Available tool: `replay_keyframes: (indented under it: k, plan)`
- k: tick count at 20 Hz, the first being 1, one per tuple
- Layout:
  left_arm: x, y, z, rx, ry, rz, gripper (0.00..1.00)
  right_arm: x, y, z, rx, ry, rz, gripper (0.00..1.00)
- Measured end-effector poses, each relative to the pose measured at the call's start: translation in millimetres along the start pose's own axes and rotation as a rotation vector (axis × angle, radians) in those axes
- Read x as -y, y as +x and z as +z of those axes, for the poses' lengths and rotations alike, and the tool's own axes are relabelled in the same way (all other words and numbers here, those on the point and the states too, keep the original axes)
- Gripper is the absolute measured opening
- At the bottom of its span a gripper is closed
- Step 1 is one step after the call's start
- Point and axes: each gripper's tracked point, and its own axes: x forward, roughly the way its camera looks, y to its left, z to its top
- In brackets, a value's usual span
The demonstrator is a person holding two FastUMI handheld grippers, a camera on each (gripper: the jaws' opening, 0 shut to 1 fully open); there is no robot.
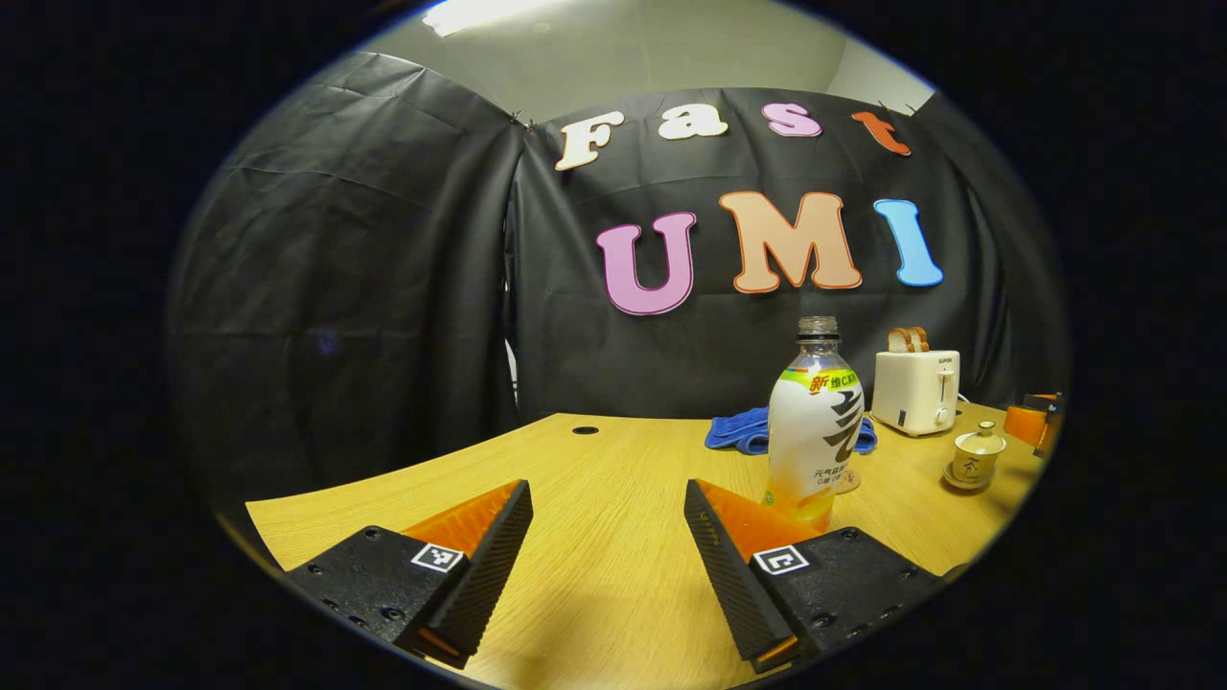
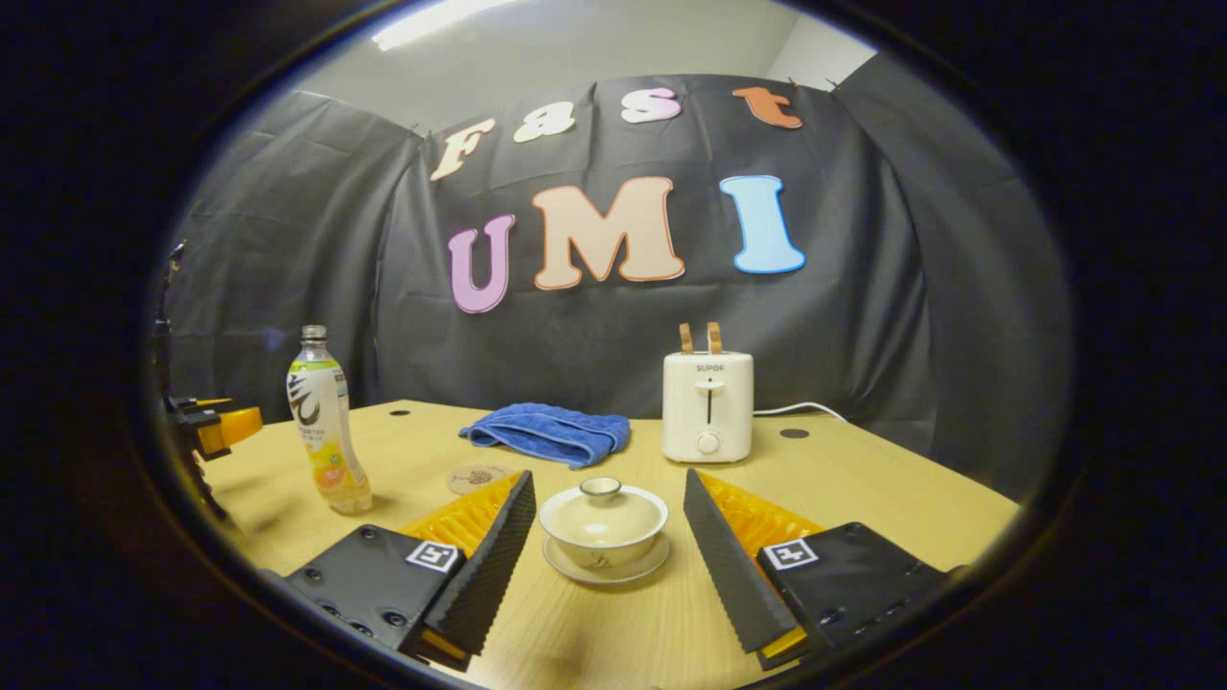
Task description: Open the teacup lid with one hand, grasp the water bottle and pour water into the teacup with the other hand; after pouring, place the water bottle on the coaster and then close the teacup lid.
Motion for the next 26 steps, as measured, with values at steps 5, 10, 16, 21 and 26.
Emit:
replay_keyframes:
  k: [5, 10, 16, 21, 26]
  plan:
    - [0, 0, 0, 0.0, 0.0, -0.001, 0.94, 0, 25, -1, -0.006, 0.001, -0.006, 0.99]
    - [0, 0, 0, 0.0, -0.001, -0.001, 0.94, -4, 48, -12, -0.066, -0.003, 0.014, 0.95]
    - [1, 0, 0, 0.0, 0.0, -0.002, 0.94, -6, 60, -21, -0.136, -0.01, 0.024, 0.74]
    - [0, -1, 0, 0.001, -0.001, -0.001, 0.94, -3, 62, -21, -0.154, -0.015, 0.011, 0.46]
    - [1, 0, 0, 0.001, -0.001, -0.001, 0.94, -4, 65, -25, -0.153, -0.01, 0.015, 0.39]
